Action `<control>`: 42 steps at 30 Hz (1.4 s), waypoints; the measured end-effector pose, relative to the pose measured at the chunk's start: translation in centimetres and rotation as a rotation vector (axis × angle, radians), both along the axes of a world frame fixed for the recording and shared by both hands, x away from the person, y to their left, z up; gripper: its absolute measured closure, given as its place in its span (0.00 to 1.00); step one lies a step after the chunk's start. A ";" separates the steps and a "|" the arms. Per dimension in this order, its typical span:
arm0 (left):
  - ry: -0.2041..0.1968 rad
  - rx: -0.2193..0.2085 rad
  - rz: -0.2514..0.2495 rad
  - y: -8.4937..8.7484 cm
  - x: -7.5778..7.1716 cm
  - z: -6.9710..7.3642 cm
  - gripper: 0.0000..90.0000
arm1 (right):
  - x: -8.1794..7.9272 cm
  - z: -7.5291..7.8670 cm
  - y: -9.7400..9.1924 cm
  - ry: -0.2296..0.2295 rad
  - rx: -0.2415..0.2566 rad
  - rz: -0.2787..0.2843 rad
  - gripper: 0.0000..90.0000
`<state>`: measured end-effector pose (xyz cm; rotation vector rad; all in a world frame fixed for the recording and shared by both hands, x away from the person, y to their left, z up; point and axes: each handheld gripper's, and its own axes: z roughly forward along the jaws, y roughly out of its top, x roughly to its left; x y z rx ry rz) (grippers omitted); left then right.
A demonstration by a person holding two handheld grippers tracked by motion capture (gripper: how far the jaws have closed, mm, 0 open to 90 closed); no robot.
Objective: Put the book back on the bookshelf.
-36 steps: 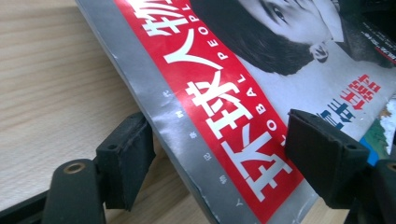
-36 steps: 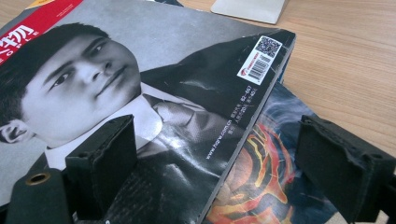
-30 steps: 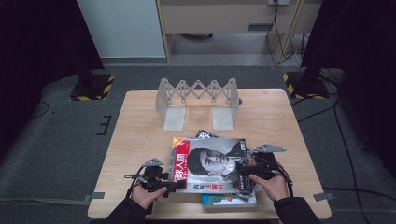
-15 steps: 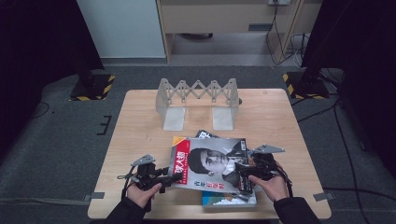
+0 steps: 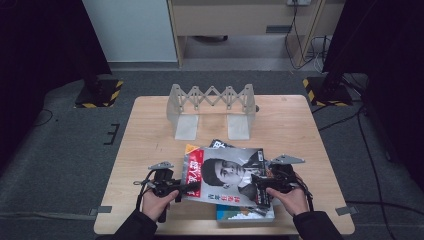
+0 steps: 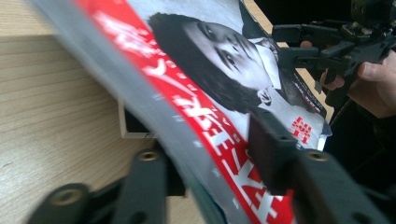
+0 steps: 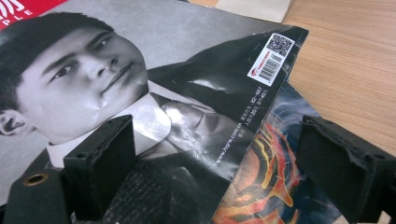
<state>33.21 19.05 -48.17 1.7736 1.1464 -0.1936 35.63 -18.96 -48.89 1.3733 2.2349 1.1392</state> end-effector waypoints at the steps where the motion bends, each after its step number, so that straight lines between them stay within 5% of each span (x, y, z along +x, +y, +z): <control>1: 0.005 0.002 0.005 0.0 0.0 0.1 0.74 | 0.0 0.0 0.0 0.006 0.009 -0.002 0.14; 12: 0.030 -0.051 0.041 0.4 0.5 1.3 0.90 | 0.4 0.6 -2.3 -0.006 0.037 -0.075 0.13; 19: 0.018 -0.101 0.063 0.7 1.2 2.7 0.95 | 0.9 0.4 -5.4 -0.026 -0.020 -0.167 0.12; 30: -0.011 -0.173 0.087 1.2 2.1 4.9 0.96 | 1.6 -0.3 -9.7 -0.019 -0.043 -0.290 0.10; 42: -0.030 -0.283 0.132 2.3 2.6 7.6 0.96 | 2.2 -2.4 -10.9 0.050 -0.148 -0.274 0.06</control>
